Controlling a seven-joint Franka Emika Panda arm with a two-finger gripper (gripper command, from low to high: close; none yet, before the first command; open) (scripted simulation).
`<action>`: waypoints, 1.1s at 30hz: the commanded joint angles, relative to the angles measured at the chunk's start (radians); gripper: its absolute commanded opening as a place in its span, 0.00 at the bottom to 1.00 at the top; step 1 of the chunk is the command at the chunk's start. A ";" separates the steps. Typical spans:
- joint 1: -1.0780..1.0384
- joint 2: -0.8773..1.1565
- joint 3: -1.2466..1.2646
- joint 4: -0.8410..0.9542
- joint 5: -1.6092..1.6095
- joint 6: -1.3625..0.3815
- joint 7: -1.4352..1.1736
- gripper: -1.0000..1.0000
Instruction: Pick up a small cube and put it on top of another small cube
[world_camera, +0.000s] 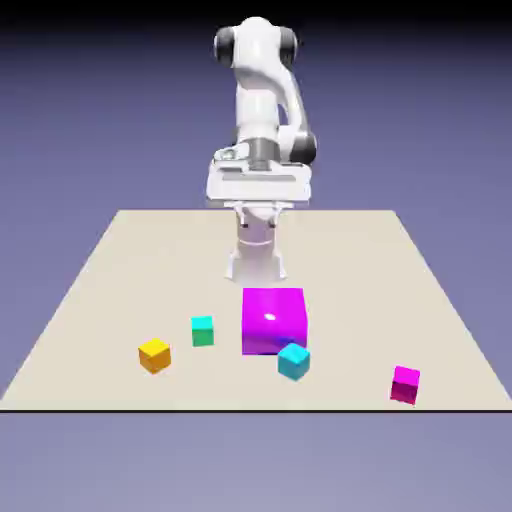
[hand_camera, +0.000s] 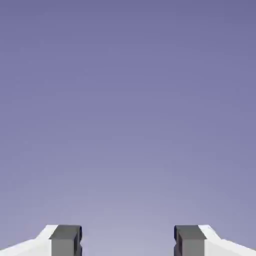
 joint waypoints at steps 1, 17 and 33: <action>-0.022 0.036 0.007 0.003 0.028 0.019 -0.010 0.50; -0.367 0.616 0.125 0.056 0.479 0.330 -0.168 0.50; -0.576 1.078 0.199 0.199 0.488 0.572 -0.158 0.00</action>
